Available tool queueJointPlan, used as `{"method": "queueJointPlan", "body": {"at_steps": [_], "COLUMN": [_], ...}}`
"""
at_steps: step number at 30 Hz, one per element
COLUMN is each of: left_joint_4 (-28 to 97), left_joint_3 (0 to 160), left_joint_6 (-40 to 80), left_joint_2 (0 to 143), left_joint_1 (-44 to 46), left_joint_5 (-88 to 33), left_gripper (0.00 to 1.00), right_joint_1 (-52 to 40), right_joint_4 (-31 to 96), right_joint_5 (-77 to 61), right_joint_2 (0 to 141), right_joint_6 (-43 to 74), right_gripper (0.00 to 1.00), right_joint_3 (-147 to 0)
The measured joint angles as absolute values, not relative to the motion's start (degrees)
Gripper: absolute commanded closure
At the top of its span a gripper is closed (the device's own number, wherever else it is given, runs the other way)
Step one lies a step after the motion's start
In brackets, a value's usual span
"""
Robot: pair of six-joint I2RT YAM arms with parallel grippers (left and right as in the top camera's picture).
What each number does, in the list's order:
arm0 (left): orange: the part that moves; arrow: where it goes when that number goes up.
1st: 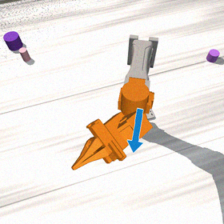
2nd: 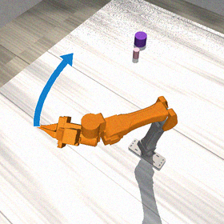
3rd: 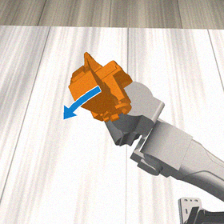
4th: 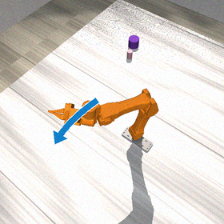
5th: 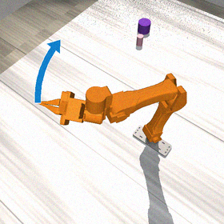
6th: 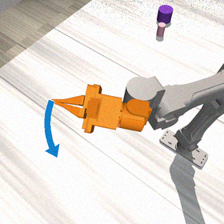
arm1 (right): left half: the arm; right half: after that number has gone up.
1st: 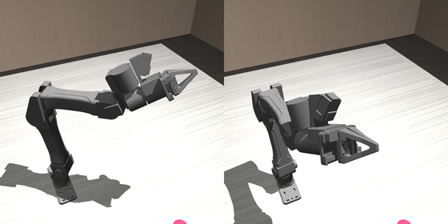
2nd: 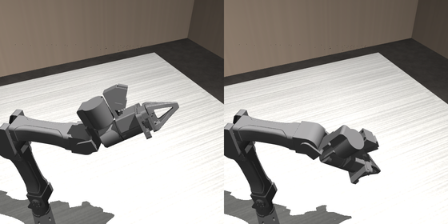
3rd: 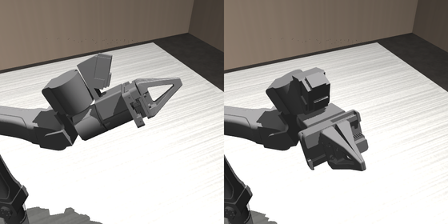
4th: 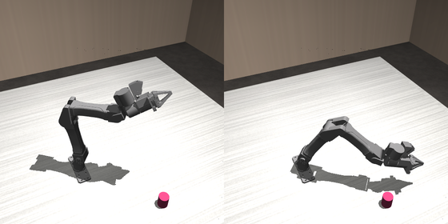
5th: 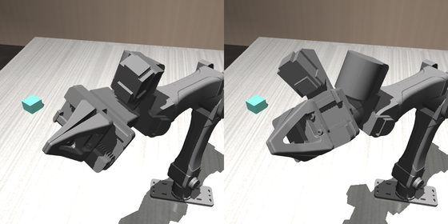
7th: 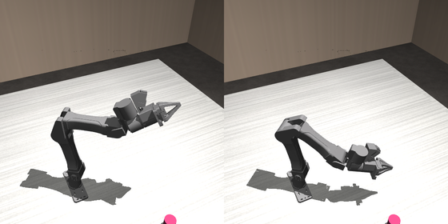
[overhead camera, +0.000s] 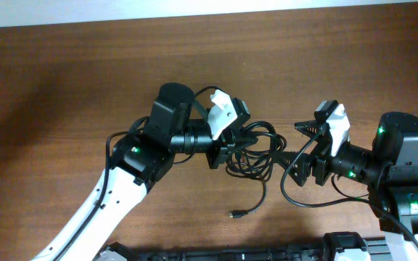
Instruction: Untangle cables
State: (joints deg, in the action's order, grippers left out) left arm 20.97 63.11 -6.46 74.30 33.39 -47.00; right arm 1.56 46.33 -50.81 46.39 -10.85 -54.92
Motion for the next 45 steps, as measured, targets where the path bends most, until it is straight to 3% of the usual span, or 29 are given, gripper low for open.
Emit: {"method": "queueJointPlan", "body": {"at_steps": [5,12,15,17,19,22,24,25,26,34,41,45], "left_joint_4": [17.6,16.5,15.9,15.0,14.7,14.6,14.5,14.5,14.3,14.3,23.0,23.1], "left_joint_3": [63.1,63.1,63.1,63.1,63.1,63.1,63.1,63.1,63.1,63.1,63.2,63.2], "left_joint_6": [-6.5,-6.4,-6.4,-6.4,-6.4,-6.4,-6.4,-6.2,-6.3,-4.8,17.7,27.1], "left_joint_2": [74.3,74.2,74.3,74.2,74.2,74.2,74.2,74.2,74.2,74.2,74.1,74.1], "left_joint_1": [33.4,33.4,33.4,33.4,33.4,33.3,33.3,33.3,33.3,33.3,33.3,33.3], "left_joint_5": [-48.2,-48.7,-48.9,-49.6,-50.7,-50.6,-50.6,-50.6,-50.7,-50.5,-33.1,-30.1], "left_gripper": [1.00,1.00,1.00,1.00,1.00,1.00,0.74,0.47,0.01,0.01,0.01,0.01], "right_joint_1": [1.6,1.6,1.6,1.6,1.6,1.6,1.6,1.6,1.6,1.6,1.6,1.6], "right_joint_4": [47.2,47.4,47.2,47.2,47.2,47.0,47.1,47.1,47.2,44.8,43.2,43.2], "right_joint_5": [-51.2,-51.6,-51.6,-51.7,-52.0,-52.4,-52.5,-52.6,-52.6,-48.2,-42.4,-41.7], "right_joint_2": [46.4,46.4,46.5,46.7,47.4,47.6,47.6,47.6,47.6,47.6,47.9,47.9], "right_joint_6": [-12.3,-12.6,-12.7,-12.7,-12.4,-13.1,-13.3,-13.3,-13.3,-4.4,4.6,6.0], "right_gripper": [0.29,0.60,0.67,0.78,0.96,0.96,0.96,0.96,0.96,0.96,0.96,0.96], "right_joint_3": [-54.9,-54.9,-54.9,-54.9,-54.9,-54.9,-54.9,-54.9,-54.9,-54.9,-54.9,-54.9]}}
